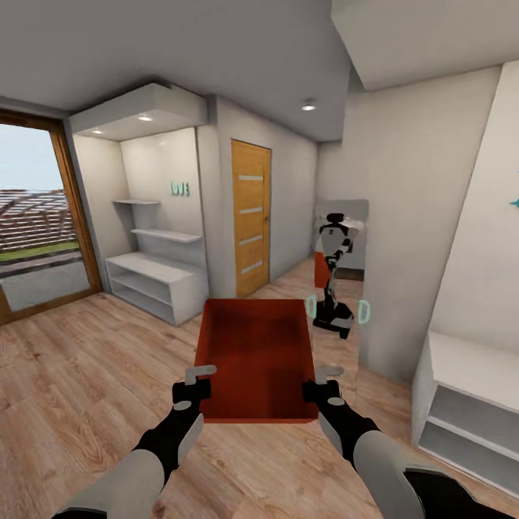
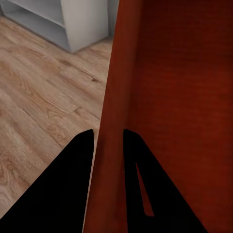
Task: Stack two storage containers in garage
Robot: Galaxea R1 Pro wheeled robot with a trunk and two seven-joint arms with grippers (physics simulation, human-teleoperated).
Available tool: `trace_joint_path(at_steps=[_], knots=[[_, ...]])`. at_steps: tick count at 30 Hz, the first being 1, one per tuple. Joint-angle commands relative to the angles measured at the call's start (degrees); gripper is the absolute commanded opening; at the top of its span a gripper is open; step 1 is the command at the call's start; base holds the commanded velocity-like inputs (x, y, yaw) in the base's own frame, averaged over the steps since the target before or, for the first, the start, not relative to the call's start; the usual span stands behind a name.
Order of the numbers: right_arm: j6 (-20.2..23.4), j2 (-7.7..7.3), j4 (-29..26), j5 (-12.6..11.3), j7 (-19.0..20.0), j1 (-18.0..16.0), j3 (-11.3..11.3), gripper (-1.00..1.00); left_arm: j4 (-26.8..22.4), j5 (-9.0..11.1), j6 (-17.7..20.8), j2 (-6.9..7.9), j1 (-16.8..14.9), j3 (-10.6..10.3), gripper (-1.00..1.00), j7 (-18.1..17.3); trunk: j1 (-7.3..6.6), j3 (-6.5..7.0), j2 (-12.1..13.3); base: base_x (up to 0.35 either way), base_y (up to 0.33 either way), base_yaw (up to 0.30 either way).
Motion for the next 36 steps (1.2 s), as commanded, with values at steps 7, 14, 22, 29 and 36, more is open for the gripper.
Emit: trace_joint_path(at_steps=[7, 14, 22, 29, 36], knots=[[-0.12, 0.04, 0.23, 0.14, 0.11, -0.08, -2.44, -1.00, -0.10, -0.84, -2.69, 1.48, -0.05, 0.18, -1.00, 0.77, 0.05, -0.11, -0.09, 0.322, 0.135, 0.249], [-0.17, -0.03, 0.23, 0.14, 0.17, -0.08, -2.44, -1.00, -0.10, -0.84, -2.69, 1.50, -0.05, 0.18, -1.00, 0.77, 0.05, -0.11, -0.09, 0.322, 0.146, 0.201], [-0.20, -0.04, 0.23, 0.14, 0.20, -0.08, -2.44, -1.00, -0.10, -0.84, -2.69, 1.50, -0.07, 0.18, -1.00, 0.77, 0.05, -0.11, -0.09, 0.322, 0.147, 0.018], [-0.16, -0.05, 0.23, 0.14, 0.20, -0.08, -2.44, -1.00, -0.10, -0.84, -2.69, 1.49, -0.05, 0.18, -1.00, 0.78, 0.05, -0.11, -0.09, 0.322, 0.148, 0.001], [-0.21, -0.05, 0.23, 0.14, 0.20, -0.08, -2.44, -1.00, -0.10, -0.84, -2.69, 1.48, -0.06, 0.18, -1.00, 0.83, 0.05, -0.11, -0.09, 0.322, 0.141, 0.000]])
